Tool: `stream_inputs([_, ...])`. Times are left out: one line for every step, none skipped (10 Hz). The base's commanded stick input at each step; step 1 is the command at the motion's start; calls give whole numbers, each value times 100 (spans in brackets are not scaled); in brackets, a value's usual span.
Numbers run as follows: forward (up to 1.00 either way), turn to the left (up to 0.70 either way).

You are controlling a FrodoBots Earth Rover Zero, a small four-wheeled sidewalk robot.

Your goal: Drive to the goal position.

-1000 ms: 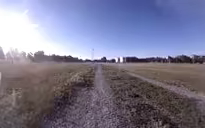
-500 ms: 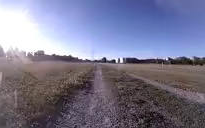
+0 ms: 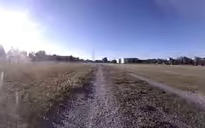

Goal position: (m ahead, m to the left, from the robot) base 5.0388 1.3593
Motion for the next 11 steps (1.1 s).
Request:
stream_inputs([50, 0])
stream_inputs([50, 0])
stream_inputs([50, 0])
stream_inputs([50, 0])
stream_inputs([50, 0])
stream_inputs([50, 0])
stream_inputs([50, 0])
stream_inputs([50, 0])
stream_inputs([50, 0])
stream_inputs([50, 0])
stream_inputs([50, 0])
